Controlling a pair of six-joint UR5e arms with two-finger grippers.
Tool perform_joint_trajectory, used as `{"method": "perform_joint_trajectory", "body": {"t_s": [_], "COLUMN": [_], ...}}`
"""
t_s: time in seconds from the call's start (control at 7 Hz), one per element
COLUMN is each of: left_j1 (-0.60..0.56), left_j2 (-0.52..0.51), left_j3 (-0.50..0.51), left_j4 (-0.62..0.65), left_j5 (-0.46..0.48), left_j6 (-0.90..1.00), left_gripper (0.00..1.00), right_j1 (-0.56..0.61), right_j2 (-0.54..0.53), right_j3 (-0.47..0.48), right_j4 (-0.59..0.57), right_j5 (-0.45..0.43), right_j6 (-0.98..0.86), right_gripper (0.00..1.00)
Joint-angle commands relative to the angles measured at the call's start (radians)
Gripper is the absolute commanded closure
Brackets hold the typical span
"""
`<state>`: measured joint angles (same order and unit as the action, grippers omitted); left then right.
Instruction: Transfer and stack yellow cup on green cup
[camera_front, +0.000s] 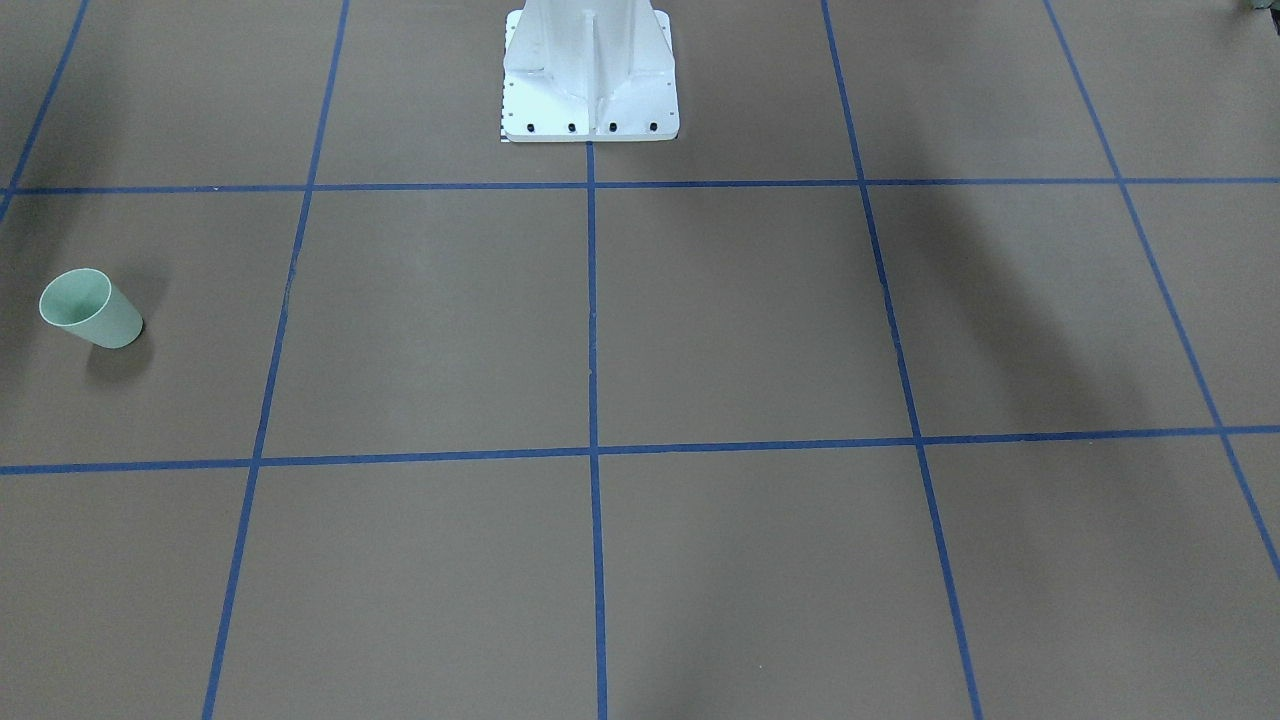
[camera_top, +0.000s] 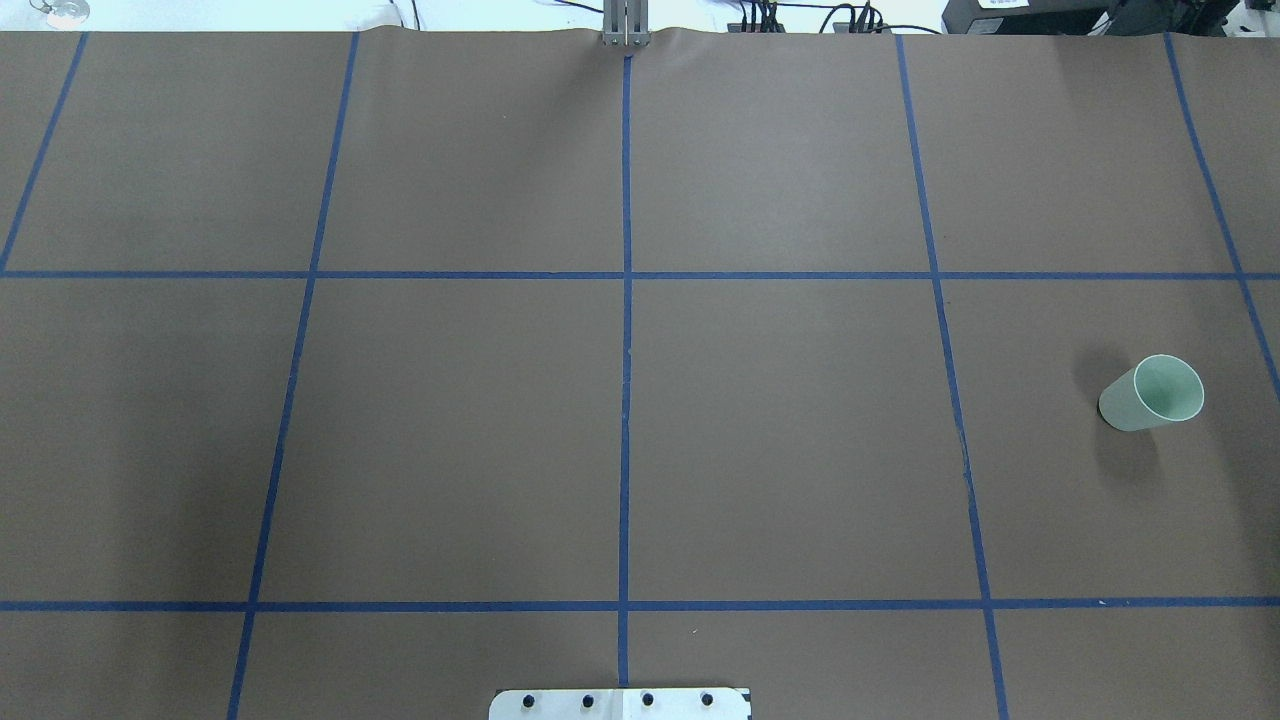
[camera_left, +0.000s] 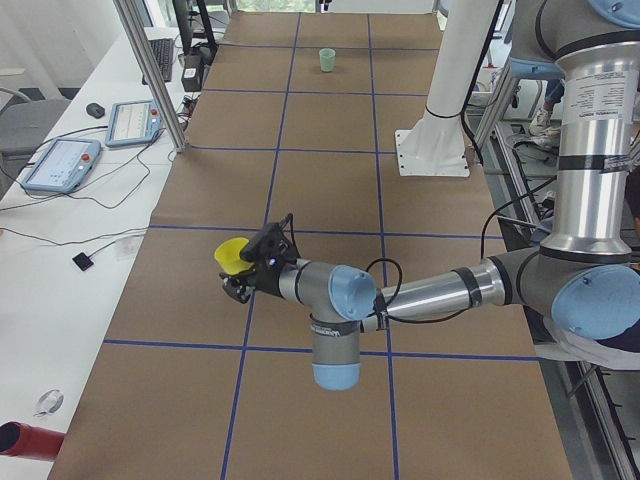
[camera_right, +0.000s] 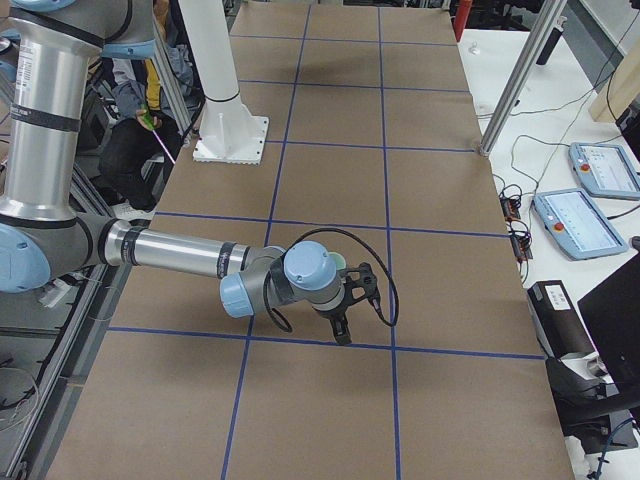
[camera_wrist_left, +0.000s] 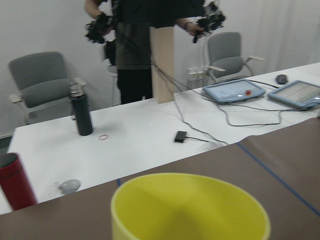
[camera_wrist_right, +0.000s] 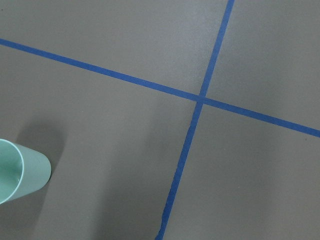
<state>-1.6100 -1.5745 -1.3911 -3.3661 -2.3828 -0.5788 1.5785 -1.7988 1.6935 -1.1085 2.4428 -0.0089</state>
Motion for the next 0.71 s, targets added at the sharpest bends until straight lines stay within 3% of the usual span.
{"method": "perform_joint_trajectory", "body": {"t_s": [0.0, 0.29, 0.57], "left_j1": [0.133, 0.392, 0.484], "left_j2": [-0.073, -0.229, -0.315], "left_j3": [-0.123, -0.166, -0.166], "left_j4": [-0.001, -0.006, -0.007], "left_j5": [-0.144, -0.135, -0.131], "left_j6": [-0.006, -0.004, 0.005], "left_gripper": [1.0, 0.94, 0.93], "right_j1": [0.0, 0.0, -0.033], "right_j2": [0.024, 0.085, 0.155], "right_j3": [0.017, 0.014, 0.047], "right_j4": [0.001, -0.017, -0.007], "right_j5": [0.019, 0.091, 0.168], "right_j6": [0.007, 0.014, 0.252], "right_gripper": [0.0, 0.0, 0.0]}}
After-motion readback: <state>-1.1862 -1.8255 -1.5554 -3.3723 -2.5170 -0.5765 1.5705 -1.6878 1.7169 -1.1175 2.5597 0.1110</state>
